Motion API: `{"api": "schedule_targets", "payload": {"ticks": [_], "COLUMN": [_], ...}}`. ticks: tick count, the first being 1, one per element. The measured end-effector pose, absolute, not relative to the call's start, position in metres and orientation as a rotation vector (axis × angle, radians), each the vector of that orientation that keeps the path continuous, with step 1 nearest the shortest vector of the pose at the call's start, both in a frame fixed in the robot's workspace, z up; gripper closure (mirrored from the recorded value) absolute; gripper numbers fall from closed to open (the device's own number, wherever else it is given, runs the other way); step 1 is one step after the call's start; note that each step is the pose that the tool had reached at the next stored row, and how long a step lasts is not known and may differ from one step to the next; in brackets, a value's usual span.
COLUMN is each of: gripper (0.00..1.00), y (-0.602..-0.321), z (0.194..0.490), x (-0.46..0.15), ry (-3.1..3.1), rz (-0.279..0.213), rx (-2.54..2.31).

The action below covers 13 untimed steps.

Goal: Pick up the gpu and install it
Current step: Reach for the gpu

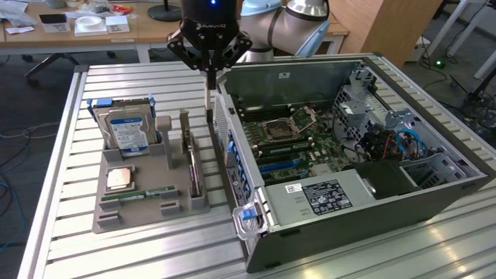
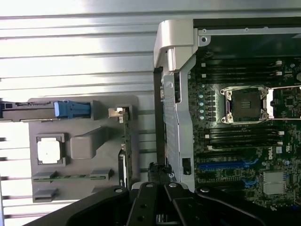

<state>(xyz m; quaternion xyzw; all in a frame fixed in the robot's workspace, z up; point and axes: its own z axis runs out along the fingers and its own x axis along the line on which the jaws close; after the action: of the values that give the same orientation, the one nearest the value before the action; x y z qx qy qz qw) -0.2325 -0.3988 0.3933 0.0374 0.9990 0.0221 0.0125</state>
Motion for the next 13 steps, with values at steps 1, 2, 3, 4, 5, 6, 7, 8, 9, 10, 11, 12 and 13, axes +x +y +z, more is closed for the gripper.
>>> {"api": "schedule_targets", "payload": {"ticks": [1, 2, 3, 4, 5, 6, 7, 8, 9, 10, 11, 12, 13], "gripper": [0.89, 0.89, 0.89, 0.89, 0.89, 0.89, 0.89, 0.89, 0.89, 0.89, 0.89, 0.89, 0.89], "y": [-0.399, -0.399, -0.399, -0.399, -0.399, -0.399, -0.399, -0.399, -0.399, -0.399, -0.399, -0.399, -0.399], "z": [0.393, 0.393, 0.393, 0.393, 0.393, 0.393, 0.393, 0.393, 0.393, 0.393, 0.393, 0.393, 0.393], "x": [-0.233, -0.234, -0.235, -0.237, -0.238, -0.239, -0.24, -0.241, -0.243, -0.244, -0.245, -0.246, -0.246], "ry": [3.114, 3.114, 3.114, 3.114, 3.114, 3.114, 3.114, 3.114, 3.114, 3.114, 3.114, 3.114, 3.114], "rz": [0.069, 0.069, 0.069, 0.069, 0.069, 0.069, 0.069, 0.069, 0.069, 0.069, 0.069, 0.069, 0.069], "rx": [0.117, 0.117, 0.117, 0.117, 0.117, 0.117, 0.117, 0.116, 0.117, 0.117, 0.116, 0.117, 0.117]}}
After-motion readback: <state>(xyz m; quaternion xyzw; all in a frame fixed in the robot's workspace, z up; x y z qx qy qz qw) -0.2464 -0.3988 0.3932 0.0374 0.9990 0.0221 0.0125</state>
